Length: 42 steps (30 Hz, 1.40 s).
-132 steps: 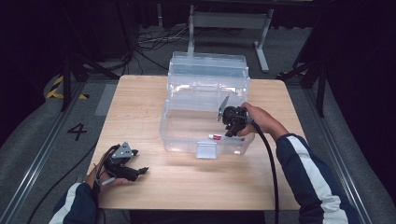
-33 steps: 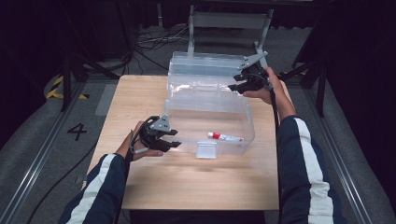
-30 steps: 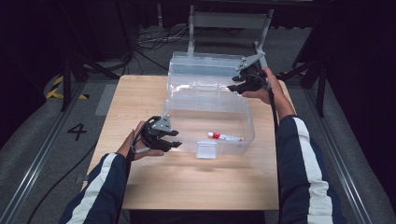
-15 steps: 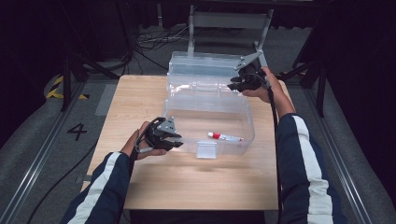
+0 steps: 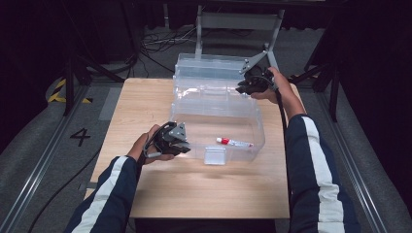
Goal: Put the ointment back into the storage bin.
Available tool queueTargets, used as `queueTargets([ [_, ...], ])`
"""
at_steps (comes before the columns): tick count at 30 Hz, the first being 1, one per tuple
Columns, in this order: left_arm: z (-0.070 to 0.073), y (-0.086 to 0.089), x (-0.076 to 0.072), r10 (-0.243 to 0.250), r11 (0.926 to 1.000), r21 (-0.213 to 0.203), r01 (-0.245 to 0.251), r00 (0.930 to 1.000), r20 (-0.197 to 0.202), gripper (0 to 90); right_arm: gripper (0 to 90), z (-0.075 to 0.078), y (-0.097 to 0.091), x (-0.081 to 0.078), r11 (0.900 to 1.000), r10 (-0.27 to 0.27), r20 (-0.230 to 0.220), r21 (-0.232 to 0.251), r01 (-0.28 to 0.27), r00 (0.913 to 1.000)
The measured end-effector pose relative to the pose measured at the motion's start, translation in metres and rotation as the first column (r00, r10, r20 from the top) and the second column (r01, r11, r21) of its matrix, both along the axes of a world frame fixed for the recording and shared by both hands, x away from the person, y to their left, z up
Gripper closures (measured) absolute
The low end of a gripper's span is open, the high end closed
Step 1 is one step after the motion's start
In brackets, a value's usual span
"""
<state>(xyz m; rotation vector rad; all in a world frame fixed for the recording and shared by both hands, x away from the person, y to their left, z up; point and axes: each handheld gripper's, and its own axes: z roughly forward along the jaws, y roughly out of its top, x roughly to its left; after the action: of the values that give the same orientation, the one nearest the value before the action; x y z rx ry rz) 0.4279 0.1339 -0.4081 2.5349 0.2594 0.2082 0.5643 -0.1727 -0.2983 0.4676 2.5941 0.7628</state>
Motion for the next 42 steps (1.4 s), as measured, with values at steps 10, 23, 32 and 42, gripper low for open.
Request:
queueTargets([
  [10, 0.0, 0.0, -0.001, 0.007, 1.0, 0.0, -0.007, 1.0, -0.001, 77.3, 81.1, 0.007, 0.007, 0.003, 0.9971, 0.044, -0.042, -0.061, -0.046, 0.9982],
  [23, -0.001, 0.001, -0.001, 0.017, 0.9996, -0.02, -0.017, 0.9998, -0.009, 77.1, 84.1, 0.01, 0.013, 0.002, 0.9922, 0.075, -0.048, -0.096, -0.079, 0.9961],
  [32, -0.001, 0.002, -0.001, 0.024, 0.999, -0.037, -0.024, 0.9996, -0.015, 76.8, 84.5, 0.011, 0.015, 0.001, 0.9909, 0.072, -0.055, -0.11, -0.078, 0.9959],
  [42, -0.002, 0.002, -0.001, 0.026, 0.9988, -0.041, -0.026, 0.9996, -0.015, 76.8, 84.5, 0.011, 0.015, 0.002, 0.9908, 0.075, -0.057, -0.109, -0.081, 0.9956],
])
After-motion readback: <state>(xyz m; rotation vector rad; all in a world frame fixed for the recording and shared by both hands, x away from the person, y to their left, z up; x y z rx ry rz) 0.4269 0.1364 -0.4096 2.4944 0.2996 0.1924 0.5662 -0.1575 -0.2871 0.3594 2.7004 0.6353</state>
